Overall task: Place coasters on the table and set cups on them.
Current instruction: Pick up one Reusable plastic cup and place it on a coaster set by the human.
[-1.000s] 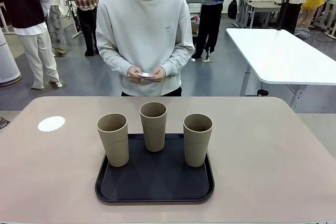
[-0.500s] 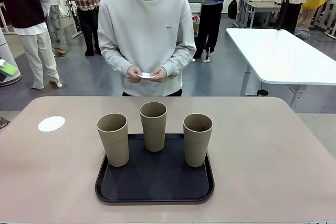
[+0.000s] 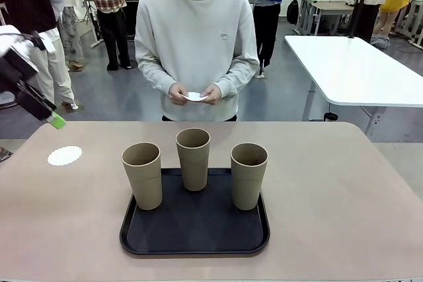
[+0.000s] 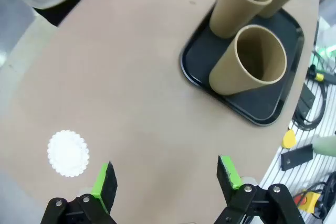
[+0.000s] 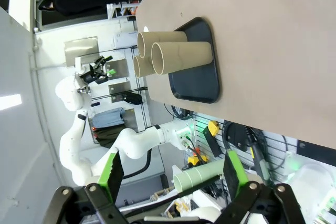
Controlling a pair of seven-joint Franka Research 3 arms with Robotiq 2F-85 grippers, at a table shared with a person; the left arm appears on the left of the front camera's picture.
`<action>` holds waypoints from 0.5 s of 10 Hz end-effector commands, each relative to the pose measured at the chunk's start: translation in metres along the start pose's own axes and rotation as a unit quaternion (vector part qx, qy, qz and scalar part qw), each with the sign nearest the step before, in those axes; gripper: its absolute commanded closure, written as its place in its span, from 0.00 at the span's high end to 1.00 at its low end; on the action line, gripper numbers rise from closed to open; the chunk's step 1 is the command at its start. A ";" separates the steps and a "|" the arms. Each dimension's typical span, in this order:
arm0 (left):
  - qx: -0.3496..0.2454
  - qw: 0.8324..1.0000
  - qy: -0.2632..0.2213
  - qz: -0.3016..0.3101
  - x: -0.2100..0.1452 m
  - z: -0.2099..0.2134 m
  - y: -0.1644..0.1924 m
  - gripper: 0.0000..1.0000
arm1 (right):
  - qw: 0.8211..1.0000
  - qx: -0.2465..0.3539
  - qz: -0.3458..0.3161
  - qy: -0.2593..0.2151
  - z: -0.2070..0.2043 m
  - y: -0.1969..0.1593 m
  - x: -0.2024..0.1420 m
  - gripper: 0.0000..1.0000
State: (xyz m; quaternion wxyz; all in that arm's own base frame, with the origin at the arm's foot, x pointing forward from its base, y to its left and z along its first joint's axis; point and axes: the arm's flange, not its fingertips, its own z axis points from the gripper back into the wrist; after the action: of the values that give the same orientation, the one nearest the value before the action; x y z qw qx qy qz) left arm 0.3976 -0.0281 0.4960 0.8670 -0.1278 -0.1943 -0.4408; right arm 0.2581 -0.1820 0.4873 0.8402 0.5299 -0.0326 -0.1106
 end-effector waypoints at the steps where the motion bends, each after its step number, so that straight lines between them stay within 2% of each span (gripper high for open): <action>1: -0.046 0.998 0.045 -0.008 0.008 -0.020 0.000 1.00 | 1.000 0.008 0.007 -0.003 0.001 0.000 0.002 1.00; 5: -0.085 0.993 0.080 -0.029 0.019 -0.060 -0.012 1.00 | 1.000 0.008 0.007 -0.003 0.001 0.000 0.002 1.00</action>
State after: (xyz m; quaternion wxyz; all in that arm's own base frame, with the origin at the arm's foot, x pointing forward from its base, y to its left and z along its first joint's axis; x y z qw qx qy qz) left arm 0.4075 -0.0716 0.4460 0.8541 -0.1643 -0.1100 -0.4811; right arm 0.2583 -0.1820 0.4871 0.8402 0.5299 -0.0323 -0.1107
